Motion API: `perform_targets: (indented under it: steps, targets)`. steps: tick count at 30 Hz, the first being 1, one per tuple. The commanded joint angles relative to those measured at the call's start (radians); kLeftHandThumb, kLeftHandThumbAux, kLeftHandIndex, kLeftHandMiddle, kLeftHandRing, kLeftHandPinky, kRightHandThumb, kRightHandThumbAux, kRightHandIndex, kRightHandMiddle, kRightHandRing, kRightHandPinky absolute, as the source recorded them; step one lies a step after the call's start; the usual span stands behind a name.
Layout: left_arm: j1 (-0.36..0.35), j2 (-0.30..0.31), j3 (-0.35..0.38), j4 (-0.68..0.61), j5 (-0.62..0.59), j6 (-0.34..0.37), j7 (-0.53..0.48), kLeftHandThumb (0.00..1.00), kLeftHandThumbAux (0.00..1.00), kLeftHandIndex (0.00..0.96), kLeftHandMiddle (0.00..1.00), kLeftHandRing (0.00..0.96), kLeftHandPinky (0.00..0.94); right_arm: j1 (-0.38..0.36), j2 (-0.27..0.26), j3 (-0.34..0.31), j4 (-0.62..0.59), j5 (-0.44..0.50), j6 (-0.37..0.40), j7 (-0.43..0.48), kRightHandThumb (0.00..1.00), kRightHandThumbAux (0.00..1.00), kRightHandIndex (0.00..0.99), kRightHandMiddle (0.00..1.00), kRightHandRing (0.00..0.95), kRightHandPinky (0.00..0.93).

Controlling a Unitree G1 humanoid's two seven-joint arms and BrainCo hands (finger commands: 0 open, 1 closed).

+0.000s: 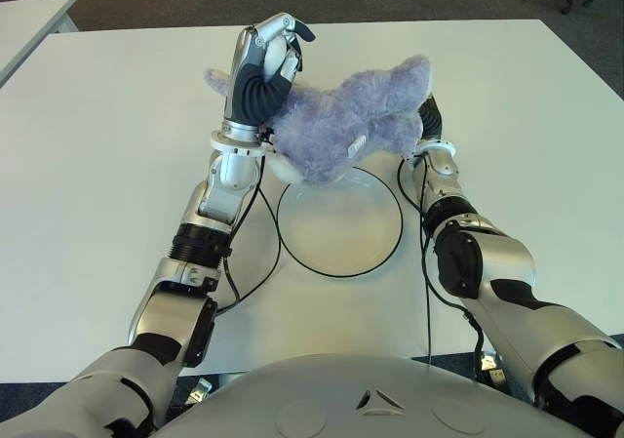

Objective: Put the doll into the plate.

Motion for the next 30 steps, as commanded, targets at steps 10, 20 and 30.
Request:
perform_targets:
  steps: [10, 20, 30]
  targets:
    - [0.066, -0.033, 0.0, -0.062, -0.044, 0.026, -0.056, 0.749, 0.694, 0.443, 0.837, 0.851, 0.853, 0.085, 0.02, -0.001, 0.055, 0.005, 0.054, -0.007, 0.082, 0.591, 0.023, 0.049, 0.045, 0.064]
    - [0.088, -0.043, -0.002, -0.079, -0.039, 0.025, -0.062, 0.749, 0.694, 0.443, 0.836, 0.851, 0.852, 0.087, 0.021, 0.0, 0.054, 0.004, 0.05, -0.008, 0.082, 0.589, 0.021, 0.047, 0.045, 0.061]
    - [0.108, -0.054, -0.009, -0.084, -0.065, 0.014, -0.092, 0.75, 0.694, 0.443, 0.835, 0.849, 0.846, 0.086, 0.023, -0.005, 0.053, 0.01, 0.051, -0.003, 0.091, 0.591, 0.024, 0.047, 0.045, 0.065]
